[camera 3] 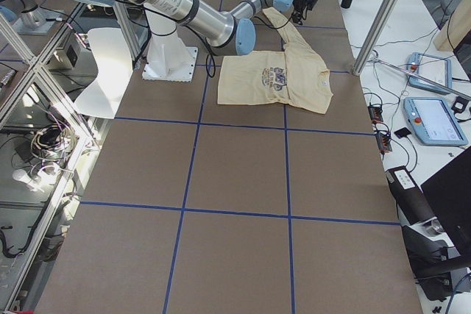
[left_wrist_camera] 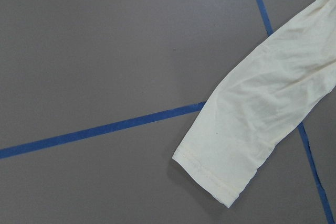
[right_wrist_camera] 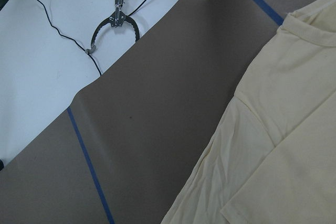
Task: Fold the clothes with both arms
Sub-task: 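Release the sleeve with the right gripper while the left gripper grasps the other cuff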
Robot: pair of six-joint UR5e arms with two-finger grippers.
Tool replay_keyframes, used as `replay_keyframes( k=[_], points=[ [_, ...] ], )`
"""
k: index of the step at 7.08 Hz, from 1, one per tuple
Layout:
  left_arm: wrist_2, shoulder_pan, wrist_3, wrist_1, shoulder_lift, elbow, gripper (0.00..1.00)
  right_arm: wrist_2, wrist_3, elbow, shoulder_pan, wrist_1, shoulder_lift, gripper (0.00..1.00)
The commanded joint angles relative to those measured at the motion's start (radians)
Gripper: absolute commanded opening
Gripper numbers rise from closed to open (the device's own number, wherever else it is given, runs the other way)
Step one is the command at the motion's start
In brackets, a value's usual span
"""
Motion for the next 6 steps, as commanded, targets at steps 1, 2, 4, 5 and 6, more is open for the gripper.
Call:
replay_keyframes(
  k=[1,2,4,5,6],
  points=[
    [0.020,0.042,-0.035,-0.042,-0.102,0.136,0.73,0.164,-0.023,0.228,0.089,-0.005,-0.220,0.96],
    [0.019,0.048,-0.036,-0.069,-0.119,0.176,0.60,0.179,-0.025,0.264,0.099,-0.004,-0.262,0.96],
    [0.014,0.059,-0.038,-0.070,-0.116,0.199,0.53,0.181,-0.025,0.320,0.099,-0.005,-0.317,0.96],
    [0.012,0.060,-0.035,-0.070,-0.116,0.213,0.53,0.183,-0.025,0.348,0.102,-0.005,-0.341,0.96],
    [0.014,0.062,-0.036,-0.070,-0.118,0.227,0.53,0.183,-0.025,0.348,0.102,-0.005,-0.341,0.96]
  ],
)
